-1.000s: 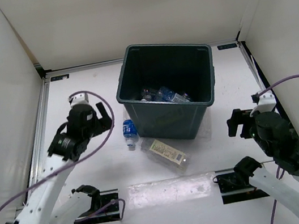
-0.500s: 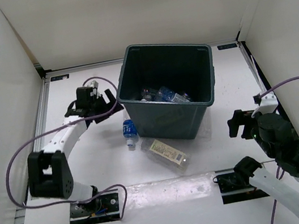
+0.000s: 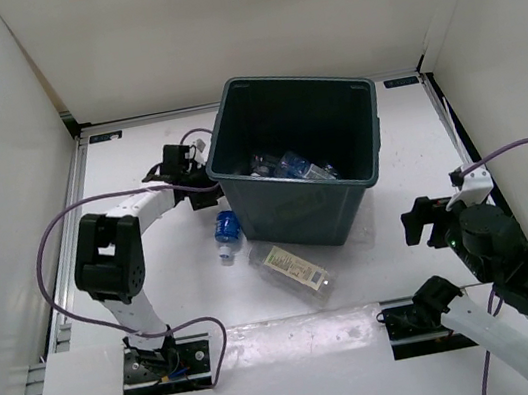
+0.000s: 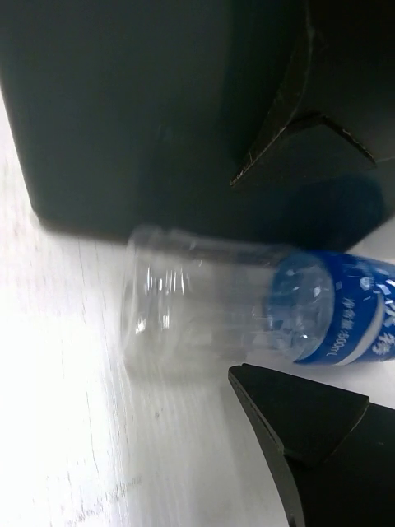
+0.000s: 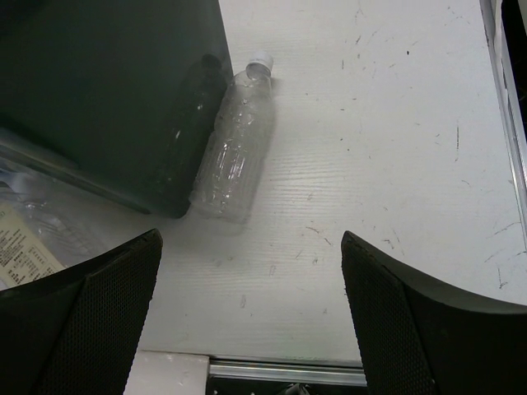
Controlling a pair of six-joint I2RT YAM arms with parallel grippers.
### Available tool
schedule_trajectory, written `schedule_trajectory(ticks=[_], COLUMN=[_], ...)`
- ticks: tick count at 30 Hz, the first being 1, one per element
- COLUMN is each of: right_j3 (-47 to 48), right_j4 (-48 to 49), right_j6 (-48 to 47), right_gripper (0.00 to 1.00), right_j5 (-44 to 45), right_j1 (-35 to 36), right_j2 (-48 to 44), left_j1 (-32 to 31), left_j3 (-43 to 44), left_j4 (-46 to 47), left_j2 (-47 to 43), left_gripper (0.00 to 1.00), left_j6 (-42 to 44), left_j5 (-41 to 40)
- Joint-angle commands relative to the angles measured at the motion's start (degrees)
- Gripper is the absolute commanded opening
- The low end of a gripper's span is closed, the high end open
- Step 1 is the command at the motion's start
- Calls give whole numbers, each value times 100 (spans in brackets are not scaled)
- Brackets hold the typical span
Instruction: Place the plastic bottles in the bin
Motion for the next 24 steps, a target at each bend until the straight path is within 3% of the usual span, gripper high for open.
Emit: schedule_trajectory(ticks=[1,8,11,14,15,16,17,24], right_j3=[66,84,84,84,84,75,92,66], right_j4=[66,65,65,48,48,57,48,39], right_j6=[31,49,49,40,49,66,58,66], right_gripper=[90,90,90,90,90,90,90,90], right_j5=[131,149,149,166,149,158,175,184], right_j1=[51,25,34,34,34,16,16,-19], right_j2=[-75,-136,-145,-163,-180,-189,-180,-198], left_j1=[-18,-27,-53,-62,-54,-53,-53,17], left_j3=[141,-61,9,114,123,123,89,-395], left_j4=[65,135,74,-58,-93,-163,-251,-998], left_j2=[193,448,545,615,615,581,528,-1358], left_gripper=[95,92,83,68,61,39,34,31], left_j6=[191,271,288,271,271,253,210,-28], left_j5=[40,-23,30,83,118,66,-100,-1304])
